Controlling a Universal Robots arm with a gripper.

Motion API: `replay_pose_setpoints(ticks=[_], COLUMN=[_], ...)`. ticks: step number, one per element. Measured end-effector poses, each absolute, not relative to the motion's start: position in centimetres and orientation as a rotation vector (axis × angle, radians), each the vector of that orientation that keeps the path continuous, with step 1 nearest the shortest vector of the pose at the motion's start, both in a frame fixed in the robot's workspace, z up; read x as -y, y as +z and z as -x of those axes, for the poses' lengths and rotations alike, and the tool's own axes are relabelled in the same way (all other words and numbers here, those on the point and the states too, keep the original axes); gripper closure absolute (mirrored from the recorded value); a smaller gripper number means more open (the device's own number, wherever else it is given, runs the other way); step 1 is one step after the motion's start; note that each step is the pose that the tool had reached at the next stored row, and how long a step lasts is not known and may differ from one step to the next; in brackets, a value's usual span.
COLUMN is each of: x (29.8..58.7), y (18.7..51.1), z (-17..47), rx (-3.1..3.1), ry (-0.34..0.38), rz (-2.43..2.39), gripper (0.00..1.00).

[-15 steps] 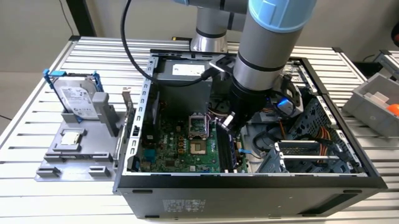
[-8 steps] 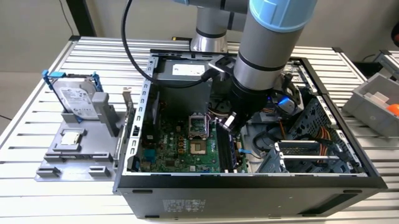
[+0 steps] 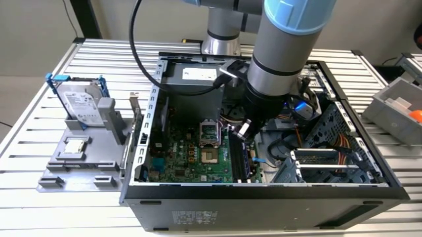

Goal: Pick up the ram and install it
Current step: 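Press down the ram until it locks into place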

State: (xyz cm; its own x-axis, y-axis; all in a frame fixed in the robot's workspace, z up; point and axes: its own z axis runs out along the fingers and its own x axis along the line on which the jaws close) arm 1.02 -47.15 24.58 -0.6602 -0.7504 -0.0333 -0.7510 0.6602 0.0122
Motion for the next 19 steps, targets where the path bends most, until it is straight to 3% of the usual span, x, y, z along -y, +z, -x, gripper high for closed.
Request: replay_pose_setpoints(ticks=[19], x=[47.15], y=[24.58], z=[-1.14], rx=[-2.777], ry=[0.041], rz=[1.416], gripper=[1.00])
